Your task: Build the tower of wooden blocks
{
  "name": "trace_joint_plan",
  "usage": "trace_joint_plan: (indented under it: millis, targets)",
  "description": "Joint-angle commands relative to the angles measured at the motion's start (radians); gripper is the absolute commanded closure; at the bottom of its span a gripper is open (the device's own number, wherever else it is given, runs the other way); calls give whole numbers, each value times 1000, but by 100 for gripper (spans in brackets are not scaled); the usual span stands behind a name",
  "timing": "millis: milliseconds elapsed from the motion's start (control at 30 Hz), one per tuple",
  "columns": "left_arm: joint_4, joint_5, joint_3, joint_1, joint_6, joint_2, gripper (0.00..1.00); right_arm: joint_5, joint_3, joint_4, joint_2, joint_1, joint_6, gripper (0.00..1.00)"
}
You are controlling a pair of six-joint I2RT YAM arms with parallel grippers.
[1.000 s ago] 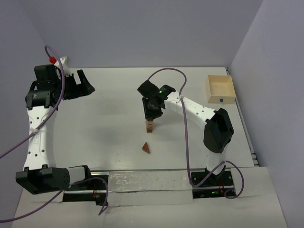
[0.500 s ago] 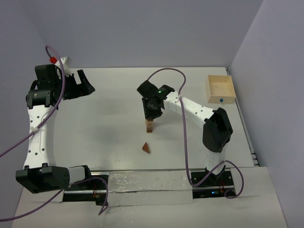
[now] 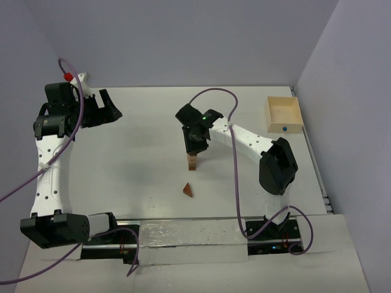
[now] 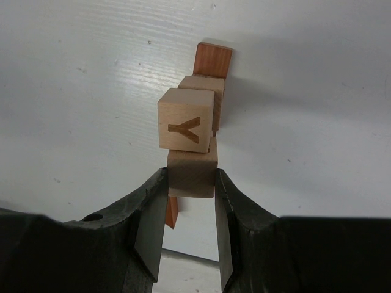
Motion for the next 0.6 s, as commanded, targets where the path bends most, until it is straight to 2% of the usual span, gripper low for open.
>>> trace_joint_plan:
  millis: [0, 567]
  targets:
    - [36, -6, 27, 9, 3, 3, 1, 18, 46, 20, 8, -1, 6, 67]
    - [39, -8, 19, 9, 2, -1, 1, 16, 54, 23, 21, 2, -2, 48]
